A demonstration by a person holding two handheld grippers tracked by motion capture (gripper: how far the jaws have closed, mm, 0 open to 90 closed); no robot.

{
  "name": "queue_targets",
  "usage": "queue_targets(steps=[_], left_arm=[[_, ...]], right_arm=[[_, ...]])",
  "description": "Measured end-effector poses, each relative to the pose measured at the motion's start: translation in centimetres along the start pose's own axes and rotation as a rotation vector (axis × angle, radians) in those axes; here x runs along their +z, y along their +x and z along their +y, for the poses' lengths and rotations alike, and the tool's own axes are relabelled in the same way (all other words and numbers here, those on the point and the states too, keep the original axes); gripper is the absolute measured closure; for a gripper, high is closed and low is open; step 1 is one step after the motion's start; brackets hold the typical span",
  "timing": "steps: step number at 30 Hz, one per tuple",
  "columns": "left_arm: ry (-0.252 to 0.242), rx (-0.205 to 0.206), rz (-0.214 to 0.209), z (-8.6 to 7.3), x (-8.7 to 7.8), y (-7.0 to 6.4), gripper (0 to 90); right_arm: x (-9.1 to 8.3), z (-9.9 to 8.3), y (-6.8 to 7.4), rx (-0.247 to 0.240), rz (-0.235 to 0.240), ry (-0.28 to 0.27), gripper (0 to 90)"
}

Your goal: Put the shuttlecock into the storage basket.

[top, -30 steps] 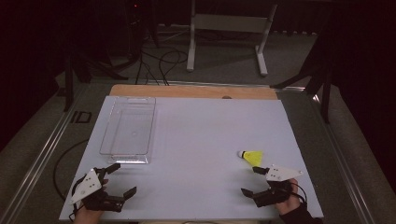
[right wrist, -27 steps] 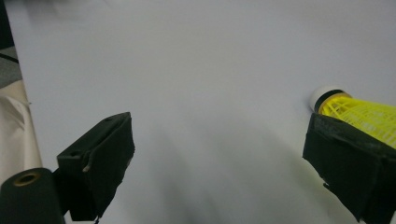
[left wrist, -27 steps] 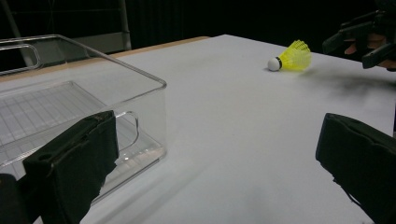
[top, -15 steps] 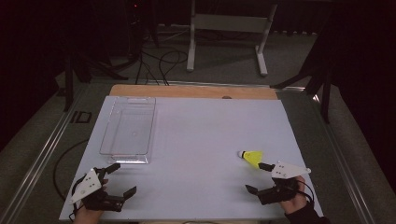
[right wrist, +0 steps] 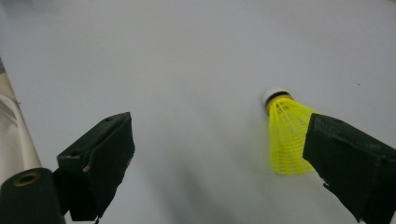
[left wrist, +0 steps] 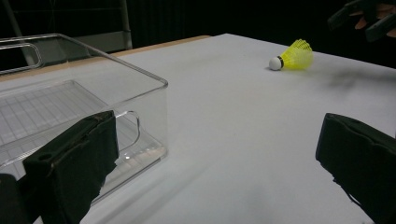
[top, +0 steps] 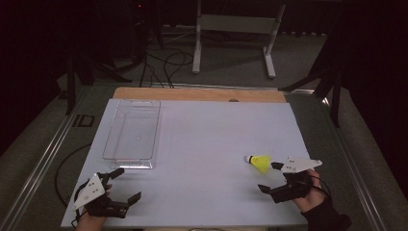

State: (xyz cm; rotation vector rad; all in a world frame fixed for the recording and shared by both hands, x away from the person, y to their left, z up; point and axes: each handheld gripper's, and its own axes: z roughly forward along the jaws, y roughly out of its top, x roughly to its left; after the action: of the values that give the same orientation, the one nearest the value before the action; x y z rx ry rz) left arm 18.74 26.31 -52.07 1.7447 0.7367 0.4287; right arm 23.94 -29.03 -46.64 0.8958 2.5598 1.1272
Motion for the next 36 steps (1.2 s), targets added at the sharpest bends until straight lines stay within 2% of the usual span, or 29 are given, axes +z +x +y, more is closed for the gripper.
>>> queue_targets(steps=[8,10,18,22,25,30,32,36], left_arm=[[0.002,0.004,-0.002,0.0,0.0,0.0,0.0],[0.002,0.004,-0.003,0.0,0.0,-0.1,0.0],[0.005,0.003,-0.006,0.0,0.1,0.0,0.0],[0.006,0.002,-0.009,0.0,0.1,-0.1,0.0],[0.007,0.003,-0.009,0.0,0.1,0.0,0.0],[0.007,0.005,-0.01,0.0,0.1,-0.1,0.0],[0.009,0.006,-0.01,0.0,0.1,-0.1,0.0],[0.011,0.004,-0.013,0.0,0.1,-0.1,0.0]], right_arm=[[0.4,0.6,-1.1,0.031,-0.014,0.082,8.8],[0.7,0.6,-1.3,0.05,-0.008,0.101,8.8],[1.6,0.7,-2.3,0.115,-0.035,0.21,8.8],[2.0,0.7,-2.7,0.133,-0.039,0.248,9.3],[2.4,0.8,-2.9,0.139,-0.025,0.274,9.3],[3.4,0.6,-3.2,0.144,0.019,0.357,9.2],[3.8,0.5,-3.4,0.155,0.026,0.386,9.2],[4.4,0.4,-3.4,0.151,0.019,0.408,9.2]])
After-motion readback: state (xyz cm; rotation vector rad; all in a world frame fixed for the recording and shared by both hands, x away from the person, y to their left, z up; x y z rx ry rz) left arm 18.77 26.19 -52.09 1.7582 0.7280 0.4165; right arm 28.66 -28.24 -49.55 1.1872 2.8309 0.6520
